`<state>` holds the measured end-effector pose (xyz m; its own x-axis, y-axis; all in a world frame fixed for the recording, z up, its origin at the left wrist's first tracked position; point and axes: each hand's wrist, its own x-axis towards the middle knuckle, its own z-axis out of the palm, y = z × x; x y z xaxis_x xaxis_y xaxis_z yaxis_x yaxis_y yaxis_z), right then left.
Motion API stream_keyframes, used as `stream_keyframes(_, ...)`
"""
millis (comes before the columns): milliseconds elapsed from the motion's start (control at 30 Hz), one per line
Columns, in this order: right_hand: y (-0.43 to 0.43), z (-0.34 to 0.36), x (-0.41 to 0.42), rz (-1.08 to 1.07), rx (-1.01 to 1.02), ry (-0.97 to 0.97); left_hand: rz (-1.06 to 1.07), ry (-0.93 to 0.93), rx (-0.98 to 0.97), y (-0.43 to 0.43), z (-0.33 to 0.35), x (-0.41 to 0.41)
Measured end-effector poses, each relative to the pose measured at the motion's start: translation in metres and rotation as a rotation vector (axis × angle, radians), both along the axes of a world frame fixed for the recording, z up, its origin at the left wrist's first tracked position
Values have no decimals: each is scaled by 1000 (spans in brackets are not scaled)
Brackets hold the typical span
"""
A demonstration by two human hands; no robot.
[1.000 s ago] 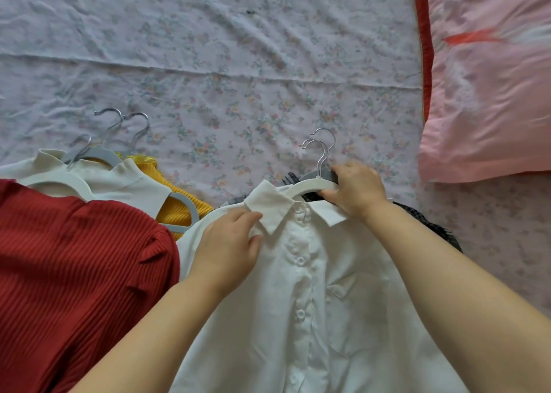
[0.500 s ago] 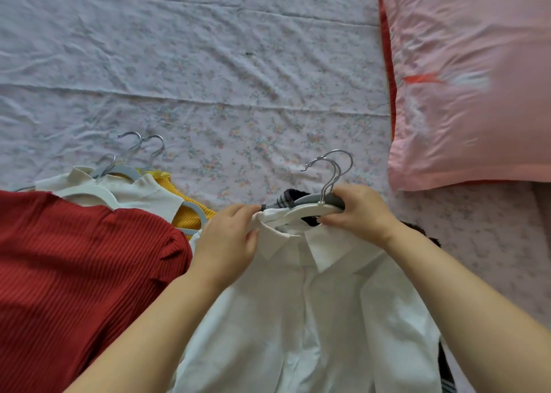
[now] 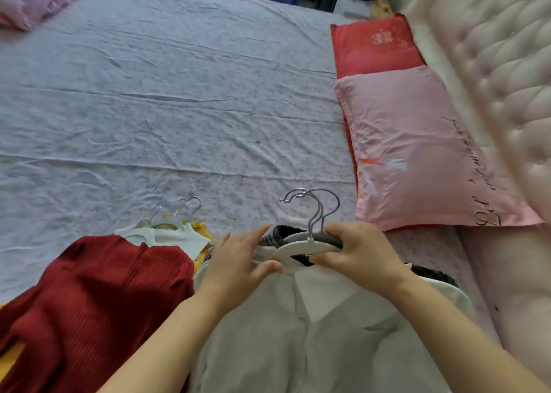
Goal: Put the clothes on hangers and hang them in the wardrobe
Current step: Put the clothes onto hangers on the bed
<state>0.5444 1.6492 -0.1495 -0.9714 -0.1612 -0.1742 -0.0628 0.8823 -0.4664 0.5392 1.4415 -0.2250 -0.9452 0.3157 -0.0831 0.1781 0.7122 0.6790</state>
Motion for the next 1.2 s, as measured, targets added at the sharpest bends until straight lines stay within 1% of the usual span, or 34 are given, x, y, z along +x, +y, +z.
stream_keyframes(67,-11,31,12,-1,4,47,-22,27,48,-11,26,7)
stream_keyframes(133,-20,57,24,-7,7,89,-17,29,146,-20,51,16)
stream_keyframes(200,-27,80,35,-9,21,121,23,-3,246,-26,73,25)
stream_keyframes(300,-34,109,46,-22,-1,177,85,5,332,-32,100,36)
stream_keyframes(367,-36,130,50,-29,8,231,130,68,387,-32,117,40)
stream_keyframes(500,-34,170,56,-69,16,348,183,188,426,-25,158,45)
stream_keyframes(700,-22,223,72,-93,24,565,259,371,427,-19,224,50)
stream_keyframes(933,-43,272,70,-71,-119,864,314,584,290,-44,308,61)
stream_keyframes(1033,-65,283,65,-2,-188,933,391,634,275,-66,327,75)
stream_keyframes(1100,-85,289,63,54,-248,980,449,700,273,-84,334,87)
stream_keyframes(1200,-120,295,61,141,-311,1019,509,828,170,-118,336,108)
